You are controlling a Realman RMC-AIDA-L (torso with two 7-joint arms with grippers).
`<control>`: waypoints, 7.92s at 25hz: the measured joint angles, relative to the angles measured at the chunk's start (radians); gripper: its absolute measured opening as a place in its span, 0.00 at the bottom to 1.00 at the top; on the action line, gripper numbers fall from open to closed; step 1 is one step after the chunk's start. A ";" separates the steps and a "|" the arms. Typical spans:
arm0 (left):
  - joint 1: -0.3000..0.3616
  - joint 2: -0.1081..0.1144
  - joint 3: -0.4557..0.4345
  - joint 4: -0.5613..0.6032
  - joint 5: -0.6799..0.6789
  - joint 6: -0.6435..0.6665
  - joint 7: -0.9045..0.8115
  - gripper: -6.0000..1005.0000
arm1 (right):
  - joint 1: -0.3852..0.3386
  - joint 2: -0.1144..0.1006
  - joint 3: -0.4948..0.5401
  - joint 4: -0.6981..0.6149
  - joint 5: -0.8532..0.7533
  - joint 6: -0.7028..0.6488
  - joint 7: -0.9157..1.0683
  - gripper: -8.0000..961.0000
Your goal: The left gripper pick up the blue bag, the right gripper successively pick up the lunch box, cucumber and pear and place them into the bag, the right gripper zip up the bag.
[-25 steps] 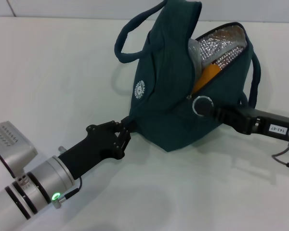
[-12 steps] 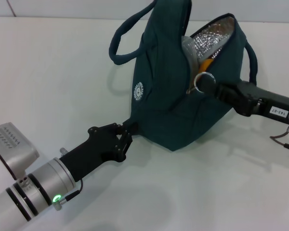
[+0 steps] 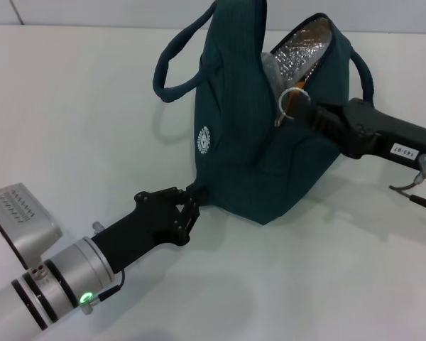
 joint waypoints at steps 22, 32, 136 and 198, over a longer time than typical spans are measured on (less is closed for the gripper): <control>0.010 -0.002 0.000 0.000 0.071 0.001 0.046 0.10 | -0.002 0.004 0.116 -0.002 0.034 -0.025 -0.028 0.02; 0.010 -0.004 0.000 -0.002 0.082 0.015 0.048 0.10 | 0.001 0.003 0.136 0.008 0.029 -0.033 -0.028 0.02; 0.096 0.009 -0.009 0.059 -0.051 0.261 0.125 0.07 | -0.076 -0.001 0.189 0.067 0.081 -0.144 -0.052 0.01; 0.093 0.006 -0.009 0.077 -0.061 0.259 0.126 0.07 | 0.048 0.017 0.001 0.088 -0.087 0.105 -0.013 0.36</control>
